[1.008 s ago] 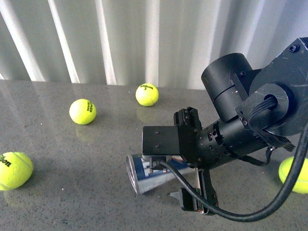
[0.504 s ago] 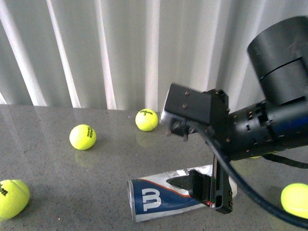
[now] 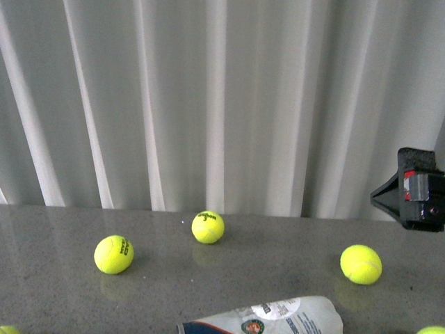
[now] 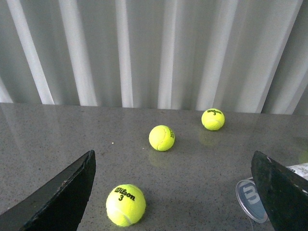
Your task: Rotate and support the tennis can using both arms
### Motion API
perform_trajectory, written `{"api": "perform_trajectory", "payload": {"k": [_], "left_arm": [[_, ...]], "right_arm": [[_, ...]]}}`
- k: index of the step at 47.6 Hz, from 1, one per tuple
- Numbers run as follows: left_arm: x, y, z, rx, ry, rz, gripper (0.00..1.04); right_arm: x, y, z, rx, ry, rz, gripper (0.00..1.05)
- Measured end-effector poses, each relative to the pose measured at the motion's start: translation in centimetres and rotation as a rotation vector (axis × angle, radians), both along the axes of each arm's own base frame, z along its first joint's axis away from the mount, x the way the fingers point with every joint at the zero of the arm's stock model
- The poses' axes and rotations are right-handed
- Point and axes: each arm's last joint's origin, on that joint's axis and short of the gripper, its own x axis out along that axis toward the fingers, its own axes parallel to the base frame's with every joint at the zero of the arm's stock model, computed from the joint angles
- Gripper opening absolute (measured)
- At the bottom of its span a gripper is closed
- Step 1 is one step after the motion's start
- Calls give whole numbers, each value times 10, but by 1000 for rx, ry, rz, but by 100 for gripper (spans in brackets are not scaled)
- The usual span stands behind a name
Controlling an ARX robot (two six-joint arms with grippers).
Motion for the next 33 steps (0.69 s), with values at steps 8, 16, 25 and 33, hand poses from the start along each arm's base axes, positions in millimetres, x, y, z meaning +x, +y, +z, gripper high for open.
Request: {"api": "perform_trajectory", "payload": {"k": [8, 16, 25, 33], "left_arm": [[0, 0, 0, 0, -1, 6, 98], [0, 0, 0, 0, -1, 1, 98], [0, 0, 0, 0, -1, 2, 98], [0, 0, 0, 0, -1, 1, 98]], "right_arm": [[-25, -9, -16, -114, -396, -178, 69], [-61, -24, -19, -127, -488, -208, 35], [-87, -30, -30, -131, -482, -188, 3], [-106, -42, -36, -132, -479, -191, 3]]}}
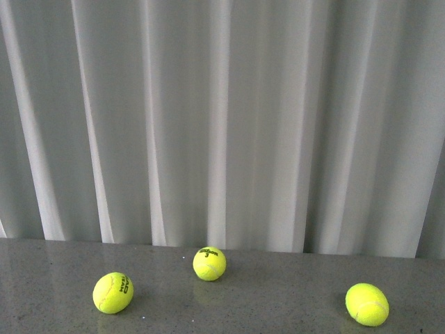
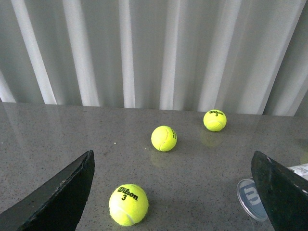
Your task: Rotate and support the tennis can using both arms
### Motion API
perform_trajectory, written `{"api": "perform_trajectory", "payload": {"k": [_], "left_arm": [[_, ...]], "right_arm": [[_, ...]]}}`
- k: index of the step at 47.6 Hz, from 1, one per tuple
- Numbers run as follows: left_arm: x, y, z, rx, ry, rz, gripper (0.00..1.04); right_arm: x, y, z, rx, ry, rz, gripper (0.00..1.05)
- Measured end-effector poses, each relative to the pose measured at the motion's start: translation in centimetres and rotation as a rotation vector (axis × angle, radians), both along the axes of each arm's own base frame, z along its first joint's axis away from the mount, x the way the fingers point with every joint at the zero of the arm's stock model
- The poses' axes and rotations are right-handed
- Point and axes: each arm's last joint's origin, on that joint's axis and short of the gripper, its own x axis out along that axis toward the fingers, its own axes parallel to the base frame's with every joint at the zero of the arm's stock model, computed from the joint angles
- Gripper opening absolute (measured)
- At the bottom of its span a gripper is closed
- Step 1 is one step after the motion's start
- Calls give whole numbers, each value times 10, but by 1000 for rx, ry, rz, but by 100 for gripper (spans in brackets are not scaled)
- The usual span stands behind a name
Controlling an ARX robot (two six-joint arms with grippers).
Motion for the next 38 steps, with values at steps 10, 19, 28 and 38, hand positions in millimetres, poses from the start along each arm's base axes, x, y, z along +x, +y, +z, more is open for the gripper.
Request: {"api": "perform_trajectory", "payload": {"k": [10, 19, 28, 38], "left_arm": [[0, 0, 0, 0, 0, 0, 98], [0, 0, 0, 0, 0, 0, 98], [0, 0, 0, 0, 0, 0, 98], [0, 0, 0, 0, 0, 0, 98]], "right_arm": [[-16, -2, -4, 0, 0, -4, 3], [-30, -2, -16, 0, 9, -5, 3], [-39, -2, -13, 0, -4, -5, 3], [-47, -2, -12, 0, -10, -5, 3]]}}
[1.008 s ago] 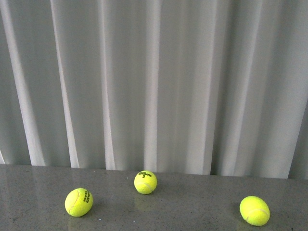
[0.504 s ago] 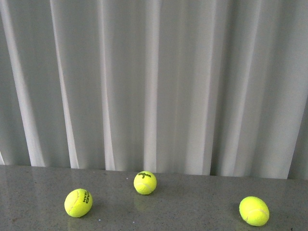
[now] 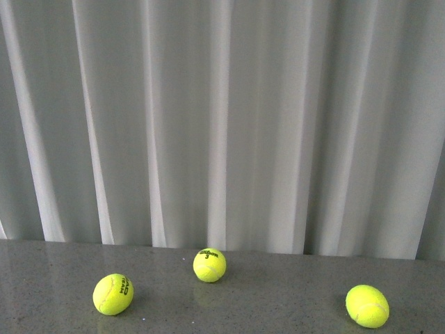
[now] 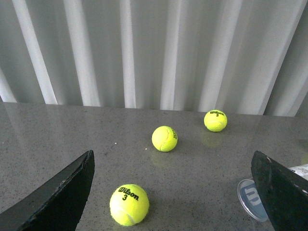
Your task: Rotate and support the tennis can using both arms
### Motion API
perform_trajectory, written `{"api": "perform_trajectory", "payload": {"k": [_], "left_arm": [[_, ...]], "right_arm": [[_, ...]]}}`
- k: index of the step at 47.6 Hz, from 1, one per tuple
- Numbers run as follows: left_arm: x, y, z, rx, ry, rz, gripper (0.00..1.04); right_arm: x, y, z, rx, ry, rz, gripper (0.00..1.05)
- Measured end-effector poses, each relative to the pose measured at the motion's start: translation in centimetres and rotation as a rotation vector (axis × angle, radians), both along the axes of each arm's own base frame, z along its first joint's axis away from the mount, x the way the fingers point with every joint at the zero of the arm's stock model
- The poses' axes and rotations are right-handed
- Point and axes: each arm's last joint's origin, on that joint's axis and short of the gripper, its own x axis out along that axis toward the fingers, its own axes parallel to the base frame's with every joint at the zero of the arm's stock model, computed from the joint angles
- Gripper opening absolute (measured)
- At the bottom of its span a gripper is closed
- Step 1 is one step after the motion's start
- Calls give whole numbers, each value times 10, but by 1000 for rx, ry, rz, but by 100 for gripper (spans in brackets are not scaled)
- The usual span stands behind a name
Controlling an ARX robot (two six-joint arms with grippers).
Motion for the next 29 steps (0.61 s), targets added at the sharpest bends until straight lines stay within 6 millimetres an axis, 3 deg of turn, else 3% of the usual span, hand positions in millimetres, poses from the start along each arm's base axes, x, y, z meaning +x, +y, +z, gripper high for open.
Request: {"api": "perform_trajectory", "payload": {"k": [29], "left_arm": [[0, 0, 0, 0, 0, 0, 98]], "right_arm": [[-18, 0, 3, 0, -12, 0, 3]]}}
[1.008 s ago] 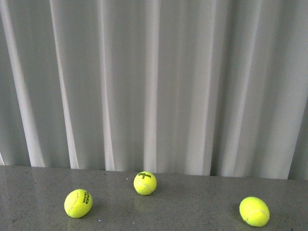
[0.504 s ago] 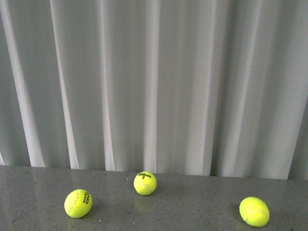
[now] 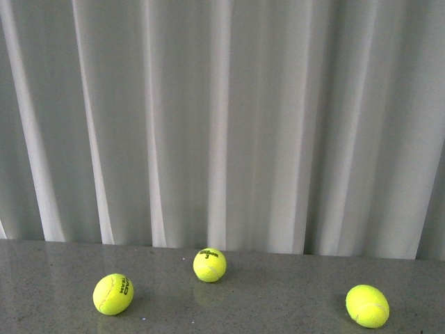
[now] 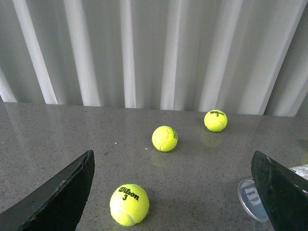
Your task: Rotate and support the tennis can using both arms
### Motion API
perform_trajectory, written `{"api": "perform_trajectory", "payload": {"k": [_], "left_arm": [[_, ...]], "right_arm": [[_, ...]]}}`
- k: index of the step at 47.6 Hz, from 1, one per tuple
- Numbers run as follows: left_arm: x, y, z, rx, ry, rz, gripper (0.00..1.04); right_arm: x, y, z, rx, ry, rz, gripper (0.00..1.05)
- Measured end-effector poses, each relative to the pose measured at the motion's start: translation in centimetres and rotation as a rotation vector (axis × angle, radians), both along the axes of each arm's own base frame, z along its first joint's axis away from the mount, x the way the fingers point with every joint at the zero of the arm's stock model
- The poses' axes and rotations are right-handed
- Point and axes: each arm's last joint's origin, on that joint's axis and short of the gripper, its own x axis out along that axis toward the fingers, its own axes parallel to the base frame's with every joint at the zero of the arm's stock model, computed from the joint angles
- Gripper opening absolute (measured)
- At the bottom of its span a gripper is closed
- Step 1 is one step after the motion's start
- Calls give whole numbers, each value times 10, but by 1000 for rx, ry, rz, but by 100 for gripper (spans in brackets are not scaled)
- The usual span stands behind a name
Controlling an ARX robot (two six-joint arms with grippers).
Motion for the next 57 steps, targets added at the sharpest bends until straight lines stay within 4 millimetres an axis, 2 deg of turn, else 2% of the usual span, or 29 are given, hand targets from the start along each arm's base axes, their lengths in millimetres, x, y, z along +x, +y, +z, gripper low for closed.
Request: {"api": "perform_trajectory", "payload": {"k": [34, 38, 44, 49, 57], "left_arm": [[0, 0, 0, 0, -1, 0, 98], [0, 0, 0, 0, 0, 0, 98], [0, 0, 0, 0, 0, 0, 98], [0, 0, 0, 0, 0, 0, 98], [0, 0, 0, 0, 0, 0, 98]], "right_arm": [[-18, 0, -3, 0, 6, 1, 3], [-18, 0, -3, -1, 6, 1, 14], [-18, 0, -3, -1, 5, 1, 35], [-18, 0, -3, -1, 5, 1, 60], [-18, 0, -3, -1, 5, 1, 86]]}}
